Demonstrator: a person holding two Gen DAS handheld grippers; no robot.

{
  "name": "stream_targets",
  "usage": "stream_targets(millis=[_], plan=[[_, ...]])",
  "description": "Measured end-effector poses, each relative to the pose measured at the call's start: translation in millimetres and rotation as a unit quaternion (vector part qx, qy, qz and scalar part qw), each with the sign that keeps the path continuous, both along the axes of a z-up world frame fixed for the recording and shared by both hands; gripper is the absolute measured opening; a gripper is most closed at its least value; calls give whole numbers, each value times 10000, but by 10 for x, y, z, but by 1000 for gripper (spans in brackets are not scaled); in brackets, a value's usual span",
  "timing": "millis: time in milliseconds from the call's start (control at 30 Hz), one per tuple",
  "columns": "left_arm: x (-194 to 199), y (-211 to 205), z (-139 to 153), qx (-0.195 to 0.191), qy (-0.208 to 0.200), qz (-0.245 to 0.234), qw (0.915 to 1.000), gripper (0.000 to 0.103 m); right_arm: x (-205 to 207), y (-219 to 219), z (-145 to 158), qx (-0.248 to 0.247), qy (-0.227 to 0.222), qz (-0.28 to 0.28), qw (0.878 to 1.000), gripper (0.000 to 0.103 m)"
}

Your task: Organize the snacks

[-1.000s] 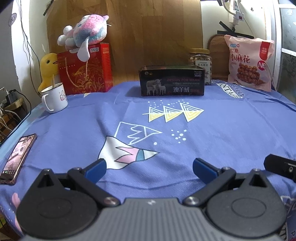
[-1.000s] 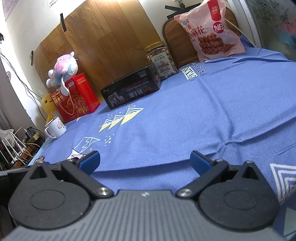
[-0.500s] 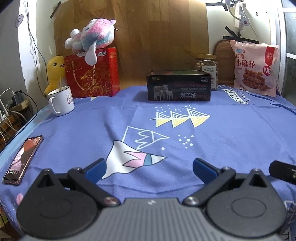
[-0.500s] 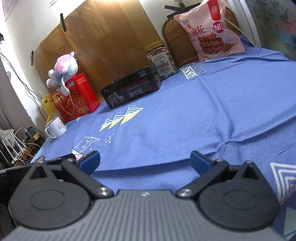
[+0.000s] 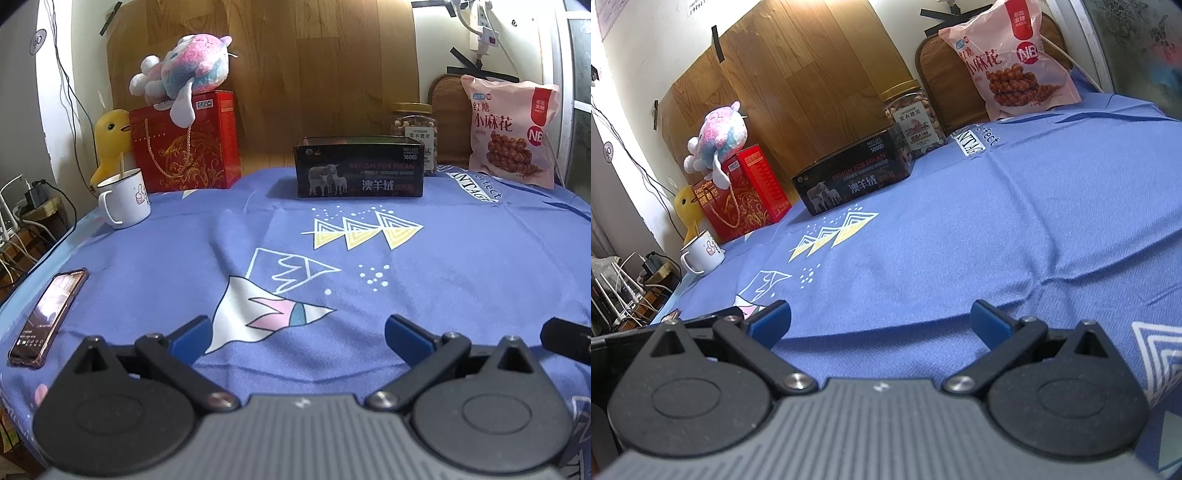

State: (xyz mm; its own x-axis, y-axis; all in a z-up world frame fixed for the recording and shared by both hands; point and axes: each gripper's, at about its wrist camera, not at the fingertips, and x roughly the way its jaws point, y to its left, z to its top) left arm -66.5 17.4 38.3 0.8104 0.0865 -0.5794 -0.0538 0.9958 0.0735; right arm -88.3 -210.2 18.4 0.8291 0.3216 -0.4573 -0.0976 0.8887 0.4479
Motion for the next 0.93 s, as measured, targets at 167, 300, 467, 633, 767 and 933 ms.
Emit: stream_targets(millis=[167, 300, 467, 633, 767, 933], plan=[[-4, 6, 3, -100, 16, -76, 9999, 103, 1, 4, -3, 3, 8, 7, 10000, 103], [0, -10, -16, -118, 78, -117, 9998, 103, 0, 4, -4, 2, 7, 5, 10000, 103], [9, -10, -36, -124, 146, -114, 9998, 103, 1, 3, -6, 4, 8, 6, 10000, 103], [9, -16, -38, -104, 161, -124, 9997, 103, 1, 3, -7, 4, 8, 4, 10000, 103], [3, -22, -48, -78, 162, -144, 9997, 103, -1, 5, -8, 3, 9, 6, 10000, 103], [3, -30, -44, -84, 167, -198, 9996, 103, -3, 9, -8, 4, 14, 1, 10000, 103]])
